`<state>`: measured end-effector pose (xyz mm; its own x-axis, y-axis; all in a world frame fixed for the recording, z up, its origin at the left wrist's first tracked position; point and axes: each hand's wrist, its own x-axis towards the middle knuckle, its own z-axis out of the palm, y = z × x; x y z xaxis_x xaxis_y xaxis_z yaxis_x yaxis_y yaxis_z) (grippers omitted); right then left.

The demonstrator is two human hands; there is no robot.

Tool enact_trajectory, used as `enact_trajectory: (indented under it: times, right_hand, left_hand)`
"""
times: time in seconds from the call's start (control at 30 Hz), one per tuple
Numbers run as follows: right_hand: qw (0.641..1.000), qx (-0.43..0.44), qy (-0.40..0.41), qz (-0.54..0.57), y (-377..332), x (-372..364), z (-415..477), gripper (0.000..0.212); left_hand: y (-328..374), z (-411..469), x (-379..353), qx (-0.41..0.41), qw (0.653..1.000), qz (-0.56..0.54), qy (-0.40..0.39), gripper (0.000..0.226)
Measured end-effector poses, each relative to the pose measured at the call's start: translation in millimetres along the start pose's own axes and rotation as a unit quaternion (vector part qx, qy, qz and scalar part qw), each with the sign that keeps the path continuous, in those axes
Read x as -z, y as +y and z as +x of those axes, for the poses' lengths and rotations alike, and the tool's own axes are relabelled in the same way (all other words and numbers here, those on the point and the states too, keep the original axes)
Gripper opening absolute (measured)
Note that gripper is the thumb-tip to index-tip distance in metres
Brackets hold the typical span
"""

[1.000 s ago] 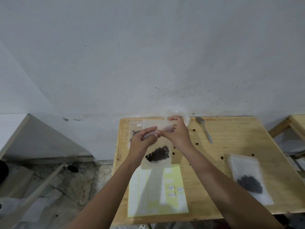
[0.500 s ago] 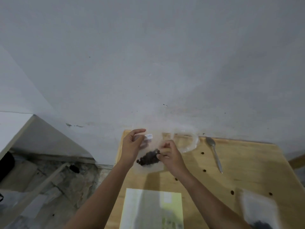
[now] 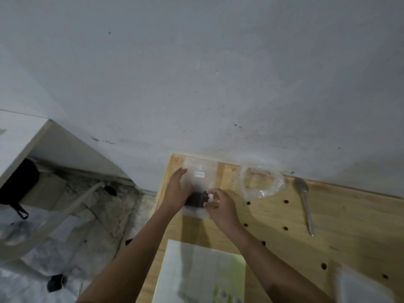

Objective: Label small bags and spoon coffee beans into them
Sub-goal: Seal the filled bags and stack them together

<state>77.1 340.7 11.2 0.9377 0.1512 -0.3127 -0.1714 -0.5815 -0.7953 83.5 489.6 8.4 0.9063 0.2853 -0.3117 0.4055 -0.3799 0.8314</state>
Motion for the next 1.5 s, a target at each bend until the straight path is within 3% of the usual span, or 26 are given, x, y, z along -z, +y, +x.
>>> enact_trajectory:
  times: [0.23,0.47,0.63,0.77,1.0,1.1,1.2,1.37,1.5]
  right_hand:
    - [0.998,0.014,-0.052,-0.030,-3,-2,-11,0.045]
    - [0.998,0.014,0.048,-0.033,6,38,-53,0.048]
    - [0.984,-0.033,0.168,-0.047,41,100,-113,0.040]
    - [0.965,-0.132,0.224,-0.046,89,152,-169,0.040]
    - [0.923,-0.271,0.271,-0.020,174,210,-252,0.048]
    - [0.927,-0.278,0.251,-0.001,198,220,-266,0.050]
    - [0.936,-0.274,0.219,0.010,212,220,-267,0.045]
    - [0.944,-0.254,0.207,0.026,224,218,-260,0.048]
    - [0.950,-0.232,0.208,0.022,231,222,-260,0.038]
  left_hand:
    - [0,0,-2,-0.014,0.996,0.089,-0.016,0.058]
    - [21,-33,-26,-0.143,0.983,0.117,-0.007,0.047]
    - [52,-76,-86,-0.246,0.960,0.099,-0.091,0.036]
    - [73,-127,-142,-0.276,0.940,0.078,-0.184,0.033]
    - [78,-199,-241,-0.235,0.898,0.136,-0.346,0.048]
    - [76,-219,-265,-0.215,0.893,0.098,-0.384,0.030]
    - [68,-233,-282,-0.186,0.910,0.057,-0.366,0.031]
    - [69,-248,-306,-0.204,0.916,0.120,-0.323,0.042]
    - [67,-250,-320,-0.203,0.922,0.139,-0.299,0.049]
